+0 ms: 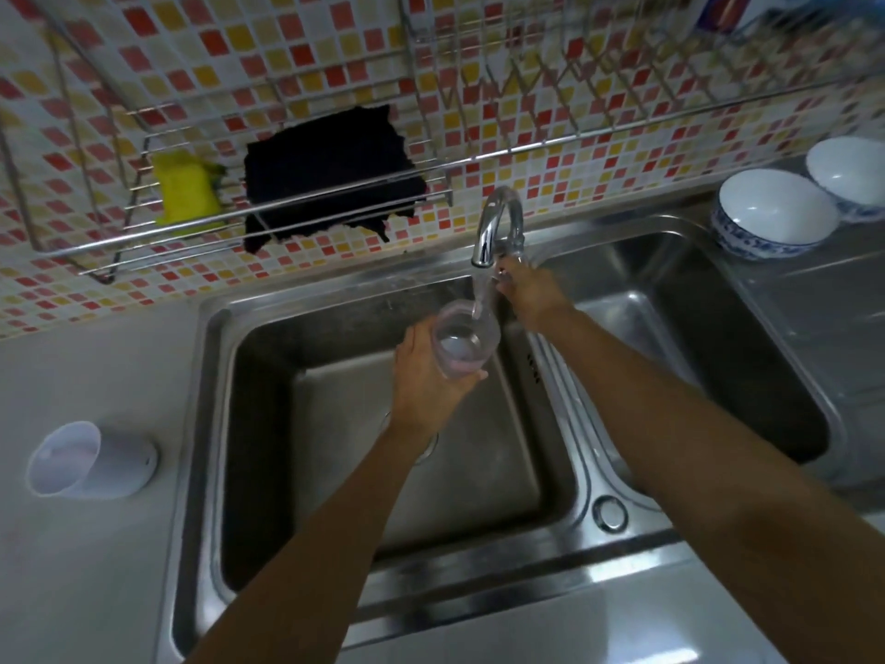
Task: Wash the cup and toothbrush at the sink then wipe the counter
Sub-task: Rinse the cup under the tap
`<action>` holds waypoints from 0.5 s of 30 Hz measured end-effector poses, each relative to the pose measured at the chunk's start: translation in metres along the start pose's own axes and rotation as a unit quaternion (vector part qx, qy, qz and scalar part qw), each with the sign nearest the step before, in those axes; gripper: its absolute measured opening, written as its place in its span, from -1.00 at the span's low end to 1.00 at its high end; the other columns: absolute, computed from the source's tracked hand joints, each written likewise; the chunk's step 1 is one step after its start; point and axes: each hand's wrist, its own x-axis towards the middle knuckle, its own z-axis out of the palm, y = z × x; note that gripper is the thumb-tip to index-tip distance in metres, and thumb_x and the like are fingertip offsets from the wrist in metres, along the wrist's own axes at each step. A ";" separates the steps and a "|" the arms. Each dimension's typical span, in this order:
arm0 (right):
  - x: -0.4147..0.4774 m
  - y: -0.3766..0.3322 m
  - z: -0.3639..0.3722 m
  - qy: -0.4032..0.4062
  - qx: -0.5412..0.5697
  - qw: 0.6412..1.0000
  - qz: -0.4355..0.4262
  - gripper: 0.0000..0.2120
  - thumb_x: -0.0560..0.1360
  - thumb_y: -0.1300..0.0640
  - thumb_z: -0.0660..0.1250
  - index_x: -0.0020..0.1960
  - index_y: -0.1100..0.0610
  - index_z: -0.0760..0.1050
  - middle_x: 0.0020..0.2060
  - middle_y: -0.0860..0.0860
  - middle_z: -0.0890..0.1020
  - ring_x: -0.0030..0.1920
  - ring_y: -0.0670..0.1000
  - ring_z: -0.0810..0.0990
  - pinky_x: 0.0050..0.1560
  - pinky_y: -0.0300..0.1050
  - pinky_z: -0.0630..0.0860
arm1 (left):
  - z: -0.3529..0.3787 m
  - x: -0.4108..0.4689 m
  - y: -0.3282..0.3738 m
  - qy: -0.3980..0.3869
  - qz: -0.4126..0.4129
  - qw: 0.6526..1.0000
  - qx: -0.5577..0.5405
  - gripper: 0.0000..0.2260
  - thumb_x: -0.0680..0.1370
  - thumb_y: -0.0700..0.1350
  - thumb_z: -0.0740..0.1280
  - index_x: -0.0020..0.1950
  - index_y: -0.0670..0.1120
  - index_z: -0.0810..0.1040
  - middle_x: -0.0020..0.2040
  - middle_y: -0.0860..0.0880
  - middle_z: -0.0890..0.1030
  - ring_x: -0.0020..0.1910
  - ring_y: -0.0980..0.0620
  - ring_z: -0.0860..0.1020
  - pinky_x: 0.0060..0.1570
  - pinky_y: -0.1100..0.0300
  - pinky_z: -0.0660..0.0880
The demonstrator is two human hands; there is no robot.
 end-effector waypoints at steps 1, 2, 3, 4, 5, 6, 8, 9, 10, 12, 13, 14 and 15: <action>0.003 0.002 0.000 -0.007 0.004 1.000 0.006 -0.76 0.60 0.12 0.19 0.23 0.10 0.47 0.07 0.21 0.54 0.05 0.17 0.56 -0.11 -0.28 0.42 | 0.004 -0.001 0.001 -0.002 0.001 1.000 -0.012 -0.28 0.21 0.00 0.61 0.29 0.03 0.39 0.15 0.07 0.46 0.16 0.02 0.50 0.14 -0.07 0.51; 0.006 0.004 -0.001 -0.016 -0.005 1.000 0.004 -0.74 0.61 0.13 0.17 0.26 0.13 0.46 0.11 0.22 0.54 0.06 0.15 0.55 -0.18 -0.41 0.37 | 0.007 -0.002 0.003 -0.002 0.004 1.000 -0.026 -0.29 0.20 -0.02 0.62 0.28 0.01 0.40 0.14 0.07 0.46 0.15 0.00 0.50 0.12 -0.08 0.52; 0.008 0.005 -0.003 -0.024 -0.008 1.000 0.008 -0.71 0.62 0.13 0.15 0.30 0.17 0.44 0.17 0.23 0.54 0.12 0.17 0.53 -0.27 -0.54 0.31 | 0.011 -0.004 0.005 -0.002 0.007 0.999 -0.037 -0.30 0.19 -0.04 0.62 0.26 0.01 0.41 0.13 0.06 0.47 0.15 -0.02 0.51 0.11 -0.10 0.52; 0.007 0.004 -0.004 -0.026 -0.019 0.999 0.004 -0.69 0.63 0.14 0.14 0.32 0.18 0.43 0.20 0.22 0.53 0.17 0.18 0.51 -0.31 -0.60 0.29 | 0.015 -0.004 0.006 -0.004 0.007 0.999 -0.046 -0.31 0.18 -0.03 0.61 0.25 0.02 0.42 0.14 0.04 0.48 0.14 -0.03 0.52 0.10 -0.11 0.52; 0.007 0.005 -0.005 -0.024 -0.029 0.999 0.000 -0.69 0.62 0.15 0.14 0.33 0.17 0.42 0.20 0.22 0.53 0.19 0.19 0.50 -0.20 -0.58 0.33 | 0.019 -0.005 0.006 -0.008 0.002 0.999 -0.050 -0.32 0.18 -0.01 0.60 0.24 0.02 0.42 0.16 0.02 0.50 0.14 -0.04 0.52 0.10 -0.11 0.52; 0.008 0.005 -0.004 -0.016 -0.036 0.999 -0.013 -0.71 0.61 0.16 0.17 0.31 0.14 0.43 0.18 0.22 0.54 0.16 0.21 0.52 0.00 -0.44 0.41 | 0.022 -0.005 0.005 -0.008 -0.004 0.999 -0.050 -0.32 0.18 0.01 0.59 0.24 0.00 0.42 0.17 0.01 0.51 0.15 -0.03 0.52 0.11 -0.10 0.52; 0.007 0.007 -0.003 -0.007 -0.038 0.999 -0.032 -0.74 0.58 0.19 0.21 0.26 0.07 0.45 0.11 0.21 0.56 0.06 0.19 0.57 0.15 -0.11 0.48 | 0.023 0.000 0.005 0.005 -0.018 0.998 -0.064 -0.32 0.20 0.01 0.59 0.27 0.01 0.45 0.19 0.04 0.52 0.17 0.02 0.52 0.14 -0.05 0.53; 0.005 0.007 -0.003 -0.010 -0.039 0.998 -0.037 -0.74 0.58 0.19 0.23 0.25 0.07 0.45 0.08 0.20 0.57 0.02 0.18 0.58 0.13 -0.07 0.49 | 0.022 0.003 0.006 0.010 -0.023 0.996 -0.082 -0.35 0.23 -0.02 0.59 0.28 0.06 0.46 0.20 0.09 0.53 0.19 0.04 0.52 0.13 -0.03 0.54; 0.004 0.007 -0.003 -0.007 -0.041 0.998 -0.042 -0.74 0.57 0.18 0.24 0.26 0.06 0.45 0.07 0.20 0.58 0.00 0.17 0.58 0.11 -0.07 0.50 | 0.022 0.006 0.007 0.013 -0.019 0.996 -0.090 -0.38 0.26 -0.06 0.59 0.27 0.13 0.46 0.20 0.16 0.54 0.19 0.05 0.53 0.13 -0.01 0.55; 0.004 0.007 -0.003 -0.003 -0.035 0.999 -0.040 -0.73 0.58 0.16 0.23 0.28 0.05 0.43 0.08 0.19 0.59 0.02 0.16 0.59 0.09 -0.10 0.48 | 0.022 0.007 0.013 0.011 -0.015 0.996 -0.092 -0.38 0.26 -0.14 0.59 0.21 0.23 0.44 0.15 0.30 0.52 0.17 0.09 0.53 0.14 0.07 0.55; 0.003 0.007 -0.003 -0.008 -0.036 0.999 -0.039 -0.72 0.58 0.16 0.22 0.29 0.07 0.43 0.09 0.19 0.58 0.05 0.17 0.58 0.09 -0.10 0.46 | 0.023 0.005 0.015 0.004 -0.018 0.996 -0.083 -0.36 0.25 -0.13 0.61 0.21 0.22 0.43 0.14 0.28 0.50 0.17 0.09 0.52 0.15 0.06 0.54; 0.002 0.007 -0.003 -0.009 -0.038 0.998 -0.043 -0.71 0.58 0.17 0.23 0.30 0.08 0.43 0.10 0.20 0.58 0.07 0.18 0.58 0.10 -0.10 0.45 | 0.026 0.003 0.014 -0.004 -0.017 0.997 -0.070 -0.34 0.23 -0.10 0.62 0.24 0.14 0.43 0.16 0.19 0.50 0.18 0.07 0.51 0.15 0.04 0.53; 0.003 0.007 -0.003 -0.005 -0.039 0.998 -0.049 -0.70 0.57 0.17 0.24 0.30 0.08 0.43 0.10 0.22 0.58 0.07 0.19 0.58 0.09 -0.11 0.45 | 0.029 0.000 0.013 -0.006 -0.022 0.998 -0.065 -0.31 0.21 -0.07 0.63 0.28 0.06 0.43 0.17 0.10 0.50 0.18 0.05 0.50 0.15 0.02 0.53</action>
